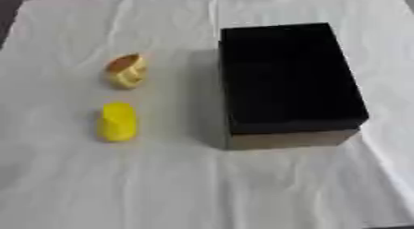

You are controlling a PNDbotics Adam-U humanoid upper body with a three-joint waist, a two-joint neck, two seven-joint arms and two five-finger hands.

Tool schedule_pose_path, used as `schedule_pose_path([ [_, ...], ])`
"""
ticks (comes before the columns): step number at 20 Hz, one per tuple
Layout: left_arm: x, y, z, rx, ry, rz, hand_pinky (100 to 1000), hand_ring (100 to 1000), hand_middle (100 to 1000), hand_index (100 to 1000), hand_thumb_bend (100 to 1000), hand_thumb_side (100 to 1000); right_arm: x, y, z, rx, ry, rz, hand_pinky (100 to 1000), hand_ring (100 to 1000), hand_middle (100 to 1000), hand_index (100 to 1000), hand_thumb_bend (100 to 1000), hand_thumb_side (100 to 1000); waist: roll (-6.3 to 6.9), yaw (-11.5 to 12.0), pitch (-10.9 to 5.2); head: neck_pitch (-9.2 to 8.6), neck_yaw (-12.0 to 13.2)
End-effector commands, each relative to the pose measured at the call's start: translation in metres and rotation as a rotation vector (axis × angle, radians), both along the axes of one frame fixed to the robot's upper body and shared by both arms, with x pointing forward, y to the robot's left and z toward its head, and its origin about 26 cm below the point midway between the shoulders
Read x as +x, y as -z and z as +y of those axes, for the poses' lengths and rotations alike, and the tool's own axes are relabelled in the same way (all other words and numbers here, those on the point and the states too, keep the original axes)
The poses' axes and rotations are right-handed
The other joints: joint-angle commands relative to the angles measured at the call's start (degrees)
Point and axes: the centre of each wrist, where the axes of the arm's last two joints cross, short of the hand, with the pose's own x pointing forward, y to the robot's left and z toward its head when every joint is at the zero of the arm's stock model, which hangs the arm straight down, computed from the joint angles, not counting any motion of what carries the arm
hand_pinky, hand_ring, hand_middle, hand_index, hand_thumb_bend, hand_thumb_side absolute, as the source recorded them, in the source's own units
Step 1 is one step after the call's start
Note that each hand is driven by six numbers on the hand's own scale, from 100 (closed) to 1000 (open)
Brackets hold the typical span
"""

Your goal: Pick up objects on the table and place them in the box.

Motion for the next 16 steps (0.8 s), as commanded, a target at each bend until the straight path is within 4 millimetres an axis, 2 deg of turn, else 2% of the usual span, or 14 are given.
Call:
schedule_pose_path([
  [1, -0.004, -0.015, 0.011, 0.181, -0.053, -0.002, 858, 894, 789, 906, 140, 448, -0.007, -0.012, -0.008, -0.058, 0.031, -0.044, 974, 958, 629, 887, 100, 364, 0.06, -0.06, -1.40, 0.10, -0.46],
  [5, -0.003, -0.013, 0.028, 0.355, -0.123, 0.065, 856, 891, 787, 906, 121, 461, -0.014, -0.006, -0.017, -0.084, 0.064, -0.075, 966, 952, 624, 884, 100, 311, -0.18, -0.44, -1.65, 0.37, -0.59],
  [10, -0.005, -0.010, 0.045, 0.613, -0.208, 0.153, 851, 883, 781, 911, 146, 471, -0.021, 0.005, -0.026, -0.128, 0.110, -0.102, 959, 949, 620, 883, 100, 257, -0.30, -0.65, -1.43, 0.17, -1.04],
  [16, -0.005, -0.019, 0.047, 0.907, -0.290, 0.215, 850, 886, 782, 924, 205, 488, -0.026, 0.015, -0.029, -0.172, 0.146, -0.118, 955, 947, 615, 882, 100, 226, -0.15, -1.01, -1.19, 0.11, -1.04],
])
